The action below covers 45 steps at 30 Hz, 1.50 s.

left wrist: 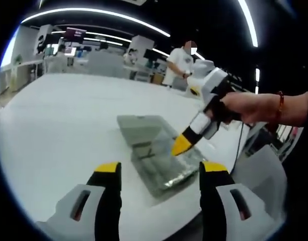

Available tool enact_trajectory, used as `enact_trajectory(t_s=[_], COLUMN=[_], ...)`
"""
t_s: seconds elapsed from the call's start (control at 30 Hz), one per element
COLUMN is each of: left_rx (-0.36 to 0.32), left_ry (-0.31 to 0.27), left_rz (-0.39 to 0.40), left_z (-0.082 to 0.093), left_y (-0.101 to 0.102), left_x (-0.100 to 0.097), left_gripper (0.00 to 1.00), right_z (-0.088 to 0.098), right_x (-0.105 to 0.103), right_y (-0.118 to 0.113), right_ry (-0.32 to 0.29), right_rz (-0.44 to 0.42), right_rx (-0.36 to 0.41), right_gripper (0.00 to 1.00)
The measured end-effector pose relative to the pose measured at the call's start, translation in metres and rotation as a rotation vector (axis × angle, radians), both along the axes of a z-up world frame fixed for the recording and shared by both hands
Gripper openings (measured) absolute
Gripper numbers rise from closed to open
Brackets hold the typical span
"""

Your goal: Insert the divider into the dual guide fixture by aligning both edges with the guide slots and pushing it downward to the bottom, including one-sided entry, uneven engagement, binding, and posture correction.

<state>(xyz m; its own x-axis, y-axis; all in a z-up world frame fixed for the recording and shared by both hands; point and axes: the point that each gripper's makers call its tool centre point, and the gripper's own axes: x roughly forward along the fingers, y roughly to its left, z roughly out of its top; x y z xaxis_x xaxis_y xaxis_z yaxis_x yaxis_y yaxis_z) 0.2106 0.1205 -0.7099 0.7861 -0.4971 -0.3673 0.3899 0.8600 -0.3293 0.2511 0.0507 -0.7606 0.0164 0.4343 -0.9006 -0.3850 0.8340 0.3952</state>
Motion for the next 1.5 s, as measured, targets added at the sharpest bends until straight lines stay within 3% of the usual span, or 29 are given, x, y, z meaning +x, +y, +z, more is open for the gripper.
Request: enact_trajectory(t_s=[1.5], left_rx=[-0.022], left_ry=[0.010], left_rz=[0.022], left_z=[-0.0017], left_y=[0.0061], left_x=[0.0009], left_gripper=[0.60], right_z=[-0.0049], right_x=[0.0008], right_y=[-0.0028], right_ry=[-0.068], right_rz=[0.103], right_rx=[-0.095], right_gripper=[0.00])
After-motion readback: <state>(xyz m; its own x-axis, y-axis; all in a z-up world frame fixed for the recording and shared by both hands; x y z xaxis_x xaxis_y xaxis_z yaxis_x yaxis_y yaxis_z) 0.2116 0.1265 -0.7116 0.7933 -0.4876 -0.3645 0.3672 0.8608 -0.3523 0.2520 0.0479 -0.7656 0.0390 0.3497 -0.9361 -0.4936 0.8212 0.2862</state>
